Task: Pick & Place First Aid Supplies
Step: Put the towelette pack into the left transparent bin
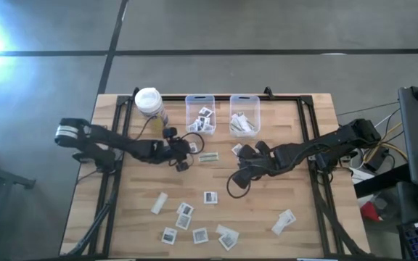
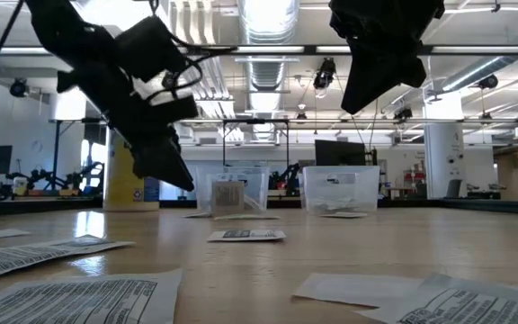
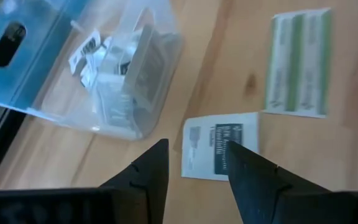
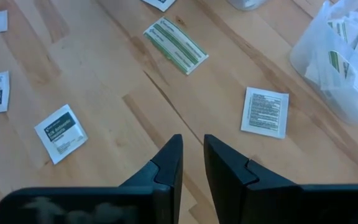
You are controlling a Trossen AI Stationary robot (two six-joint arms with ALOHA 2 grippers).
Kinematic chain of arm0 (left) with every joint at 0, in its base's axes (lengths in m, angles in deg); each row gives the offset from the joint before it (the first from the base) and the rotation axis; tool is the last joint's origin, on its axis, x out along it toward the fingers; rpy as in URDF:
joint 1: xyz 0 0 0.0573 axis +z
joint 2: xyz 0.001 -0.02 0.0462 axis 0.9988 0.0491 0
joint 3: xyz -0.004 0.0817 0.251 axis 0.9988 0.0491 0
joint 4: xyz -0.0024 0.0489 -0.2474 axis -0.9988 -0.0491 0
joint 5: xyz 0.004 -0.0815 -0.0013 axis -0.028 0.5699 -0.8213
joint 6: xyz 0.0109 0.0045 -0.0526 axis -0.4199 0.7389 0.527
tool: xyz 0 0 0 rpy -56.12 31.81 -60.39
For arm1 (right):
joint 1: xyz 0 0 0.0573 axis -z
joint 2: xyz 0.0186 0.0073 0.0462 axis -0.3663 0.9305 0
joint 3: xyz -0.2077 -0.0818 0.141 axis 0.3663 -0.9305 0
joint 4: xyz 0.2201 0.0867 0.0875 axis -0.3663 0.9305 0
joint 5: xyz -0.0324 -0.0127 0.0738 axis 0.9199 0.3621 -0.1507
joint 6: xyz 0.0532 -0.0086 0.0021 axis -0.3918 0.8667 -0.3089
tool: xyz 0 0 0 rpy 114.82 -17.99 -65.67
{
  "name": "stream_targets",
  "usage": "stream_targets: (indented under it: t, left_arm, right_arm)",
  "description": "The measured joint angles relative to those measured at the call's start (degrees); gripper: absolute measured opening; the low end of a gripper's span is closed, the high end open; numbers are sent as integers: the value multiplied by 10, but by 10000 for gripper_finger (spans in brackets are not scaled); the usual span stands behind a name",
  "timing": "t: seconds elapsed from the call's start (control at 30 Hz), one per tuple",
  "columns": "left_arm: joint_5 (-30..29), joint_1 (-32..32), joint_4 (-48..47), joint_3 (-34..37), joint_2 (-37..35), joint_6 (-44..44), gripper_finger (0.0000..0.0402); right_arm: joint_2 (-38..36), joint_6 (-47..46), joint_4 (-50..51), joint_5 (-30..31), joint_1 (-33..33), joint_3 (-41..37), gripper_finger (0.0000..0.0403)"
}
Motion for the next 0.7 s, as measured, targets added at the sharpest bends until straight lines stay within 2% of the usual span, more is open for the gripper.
stream_targets:
  t: [0.4, 0.7]
  left_arm:
    - [2, 21, 48, 0, 77, 32, 151]
    - [94, 18, 24, -2, 71, 54, 151]
  right_arm:
    - [0, 0, 0, -1, 0, 0, 63]
    - [0, -2, 0, -1, 0, -1, 63]
